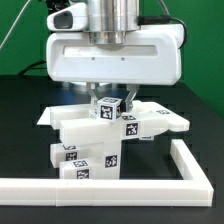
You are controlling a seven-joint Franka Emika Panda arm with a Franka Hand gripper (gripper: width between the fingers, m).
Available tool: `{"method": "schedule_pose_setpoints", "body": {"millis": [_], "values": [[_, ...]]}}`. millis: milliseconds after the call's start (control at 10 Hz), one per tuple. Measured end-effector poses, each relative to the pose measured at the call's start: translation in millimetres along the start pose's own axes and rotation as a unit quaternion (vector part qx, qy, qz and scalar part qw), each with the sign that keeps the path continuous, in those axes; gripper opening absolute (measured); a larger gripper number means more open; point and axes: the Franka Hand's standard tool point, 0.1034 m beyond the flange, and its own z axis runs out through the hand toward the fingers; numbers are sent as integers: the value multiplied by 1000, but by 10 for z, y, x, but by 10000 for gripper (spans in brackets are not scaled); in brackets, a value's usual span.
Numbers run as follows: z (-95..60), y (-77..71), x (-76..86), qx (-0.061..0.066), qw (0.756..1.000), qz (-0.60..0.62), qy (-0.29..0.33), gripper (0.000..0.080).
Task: Assemble chair
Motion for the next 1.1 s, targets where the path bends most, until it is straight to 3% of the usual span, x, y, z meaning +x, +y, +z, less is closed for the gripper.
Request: {"method": "schedule_pose_setpoints", "body": {"millis": [300,1100], "values": [[-3,91,270,-2,1000,4,16,284],[-6,129,314,-2,999,40,21,284]]}}
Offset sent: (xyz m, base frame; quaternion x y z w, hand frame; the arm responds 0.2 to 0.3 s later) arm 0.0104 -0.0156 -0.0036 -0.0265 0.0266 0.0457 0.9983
